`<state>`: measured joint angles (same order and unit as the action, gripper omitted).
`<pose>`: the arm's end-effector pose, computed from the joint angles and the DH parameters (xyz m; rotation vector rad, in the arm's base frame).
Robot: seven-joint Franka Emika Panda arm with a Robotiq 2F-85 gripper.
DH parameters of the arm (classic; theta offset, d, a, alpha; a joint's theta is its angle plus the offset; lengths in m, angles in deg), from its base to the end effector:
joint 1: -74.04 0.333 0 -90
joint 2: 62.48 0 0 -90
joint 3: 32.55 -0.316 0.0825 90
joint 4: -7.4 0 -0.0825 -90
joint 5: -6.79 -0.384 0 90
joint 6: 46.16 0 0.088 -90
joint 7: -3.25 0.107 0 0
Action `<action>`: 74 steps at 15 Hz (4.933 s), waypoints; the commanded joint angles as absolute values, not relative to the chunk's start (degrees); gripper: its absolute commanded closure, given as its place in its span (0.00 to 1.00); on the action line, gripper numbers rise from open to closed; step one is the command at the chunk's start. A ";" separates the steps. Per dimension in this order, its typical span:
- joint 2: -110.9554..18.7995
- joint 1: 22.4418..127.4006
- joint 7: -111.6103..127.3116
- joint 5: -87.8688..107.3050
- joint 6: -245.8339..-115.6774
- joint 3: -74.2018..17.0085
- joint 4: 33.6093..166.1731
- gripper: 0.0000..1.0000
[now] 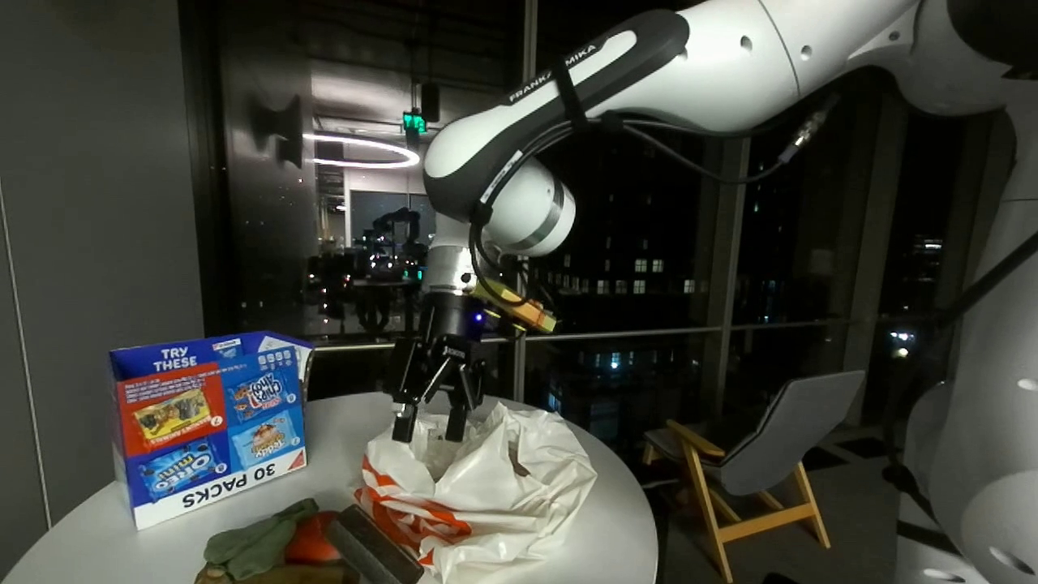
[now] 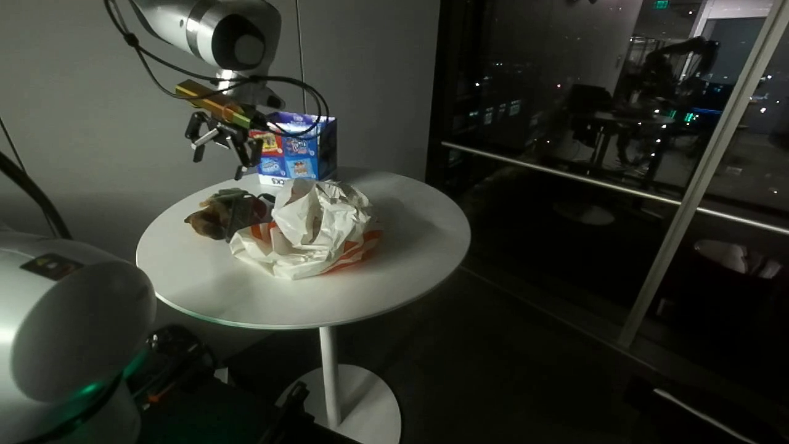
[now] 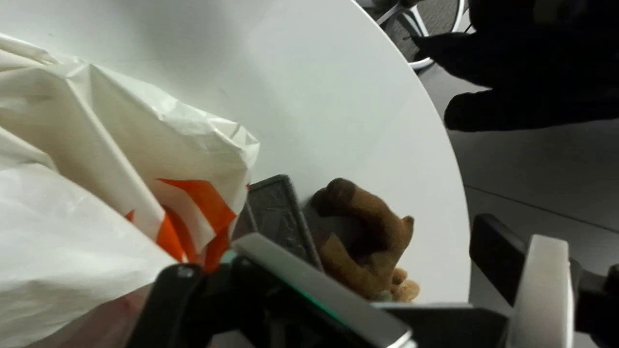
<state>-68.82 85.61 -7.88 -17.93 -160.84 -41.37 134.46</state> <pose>0.4582 0.1984 0.4189 -2.7393 -0.4774 0.1858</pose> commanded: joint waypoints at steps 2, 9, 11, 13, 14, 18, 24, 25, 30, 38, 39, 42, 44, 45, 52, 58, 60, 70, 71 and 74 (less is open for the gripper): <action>-64.12 89.52 -18.30 -23.44 -163.64 -45.20 133.69 0.00; -55.52 92.29 -20.89 -7.84 -172.79 -50.13 133.67 0.00; -54.29 92.26 -19.88 -2.52 -175.74 -50.26 133.49 0.00; -53.27 91.98 -19.58 0.36 -180.03 -50.33 133.56 0.00; -53.22 92.30 -17.34 4.21 -183.28 -49.90 133.88 0.00; -53.08 92.04 -11.30 10.88 -188.63 -49.07 133.59 0.00; -51.61 92.40 -3.06 19.66 -188.24 -47.68 133.80 0.00; -51.16 92.42 -2.32 20.36 -188.13 -47.63 133.64 0.00; -47.72 92.72 1.13 25.01 -189.18 -46.43 131.48 0.00; -45.96 92.26 0.76 26.44 -188.60 -45.52 130.16 0.34; -46.10 92.13 0.45 26.00 -188.70 -45.67 130.26 0.41; -46.50 91.71 -0.31 24.27 -188.82 -46.17 130.35 0.63; -47.52 91.49 -0.69 22.40 -188.49 -46.73 130.41 0.67; -48.51 91.29 -1.11 20.98 -188.12 -47.18 130.47 0.67; -59.81 90.29 1.68 16.79 -188.04 -46.71 131.23 0.67; -62.14 87.27 12.78 36.66 -188.50 -43.40 129.04 0.67; -61.16 86.21 15.55 40.17 -188.32 -42.76 128.26 0.67; -53.27 85.08 16.09 41.84 -188.53 -39.05 127.62 0.67; -52.98 84.96 16.27 42.17 -188.59 -38.55 127.85 0.67; -52.54 84.67 16.00 40.03 -189.07 -37.74 128.39 0.16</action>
<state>-53.03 84.84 15.08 40.31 -188.42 -38.39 129.15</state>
